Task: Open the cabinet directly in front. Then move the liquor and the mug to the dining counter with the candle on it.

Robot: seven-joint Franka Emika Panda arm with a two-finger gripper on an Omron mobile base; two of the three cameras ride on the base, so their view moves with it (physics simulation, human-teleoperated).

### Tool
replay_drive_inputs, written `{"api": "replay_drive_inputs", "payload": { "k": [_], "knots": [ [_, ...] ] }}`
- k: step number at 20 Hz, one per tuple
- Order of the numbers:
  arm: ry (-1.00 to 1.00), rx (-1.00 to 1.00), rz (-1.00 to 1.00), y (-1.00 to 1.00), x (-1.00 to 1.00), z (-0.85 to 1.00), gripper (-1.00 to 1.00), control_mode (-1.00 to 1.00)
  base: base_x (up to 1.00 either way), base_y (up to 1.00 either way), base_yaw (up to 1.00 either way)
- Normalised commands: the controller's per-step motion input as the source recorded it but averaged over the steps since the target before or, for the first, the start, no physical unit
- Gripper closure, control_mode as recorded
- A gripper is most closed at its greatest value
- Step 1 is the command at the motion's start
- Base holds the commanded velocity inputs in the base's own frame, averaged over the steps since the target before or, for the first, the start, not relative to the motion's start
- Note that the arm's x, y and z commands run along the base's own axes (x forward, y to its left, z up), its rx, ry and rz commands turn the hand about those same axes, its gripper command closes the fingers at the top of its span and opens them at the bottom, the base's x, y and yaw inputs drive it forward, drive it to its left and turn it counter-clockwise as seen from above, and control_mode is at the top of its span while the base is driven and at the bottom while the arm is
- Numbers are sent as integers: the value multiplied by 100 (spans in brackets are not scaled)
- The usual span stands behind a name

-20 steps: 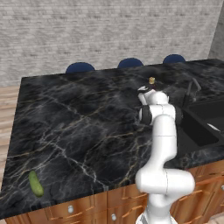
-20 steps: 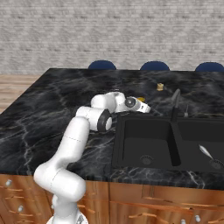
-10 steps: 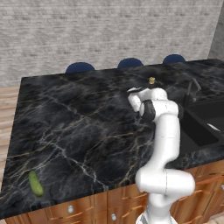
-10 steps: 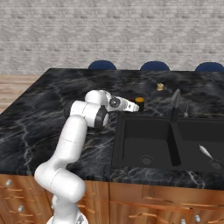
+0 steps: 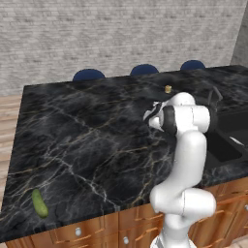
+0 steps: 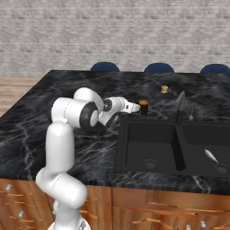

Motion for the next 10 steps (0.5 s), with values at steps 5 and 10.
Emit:
{"api": "replay_drive_inputs", "payload": {
  "k": [5,10],
  "knots": [
    [0,2,0,2,-86,100,-100,-100,0,0,0],
    [2,1,0,10,-44,100,-100,-100,0,0,0]
  ]
}}
